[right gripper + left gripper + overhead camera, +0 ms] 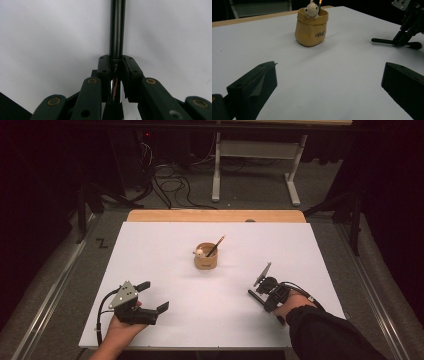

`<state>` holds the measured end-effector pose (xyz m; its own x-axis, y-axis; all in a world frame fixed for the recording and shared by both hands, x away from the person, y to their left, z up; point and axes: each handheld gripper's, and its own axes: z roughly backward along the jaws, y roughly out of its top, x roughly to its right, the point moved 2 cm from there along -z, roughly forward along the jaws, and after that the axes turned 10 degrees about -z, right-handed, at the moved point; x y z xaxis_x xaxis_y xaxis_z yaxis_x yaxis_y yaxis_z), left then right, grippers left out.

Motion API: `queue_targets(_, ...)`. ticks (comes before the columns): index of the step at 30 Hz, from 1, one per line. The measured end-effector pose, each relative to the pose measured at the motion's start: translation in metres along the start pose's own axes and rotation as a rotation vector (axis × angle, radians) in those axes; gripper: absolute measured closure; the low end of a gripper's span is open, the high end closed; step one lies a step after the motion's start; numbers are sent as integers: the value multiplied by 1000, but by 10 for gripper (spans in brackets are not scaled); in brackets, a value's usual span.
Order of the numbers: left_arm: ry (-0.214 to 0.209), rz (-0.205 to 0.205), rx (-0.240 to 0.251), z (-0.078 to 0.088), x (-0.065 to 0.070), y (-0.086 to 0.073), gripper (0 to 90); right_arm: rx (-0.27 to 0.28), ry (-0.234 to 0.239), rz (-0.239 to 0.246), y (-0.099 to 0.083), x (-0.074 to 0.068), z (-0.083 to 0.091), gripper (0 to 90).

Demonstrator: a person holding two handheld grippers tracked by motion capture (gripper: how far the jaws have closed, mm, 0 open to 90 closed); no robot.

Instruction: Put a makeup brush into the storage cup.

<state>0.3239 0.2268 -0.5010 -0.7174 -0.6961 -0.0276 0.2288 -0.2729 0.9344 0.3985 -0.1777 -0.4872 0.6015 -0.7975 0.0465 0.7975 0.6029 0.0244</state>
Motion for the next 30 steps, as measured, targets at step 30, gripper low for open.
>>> queue_targets(30, -6, 1, -12, -3, 2, -1, 8, 149, 41, -37, -2, 3, 31, 789)
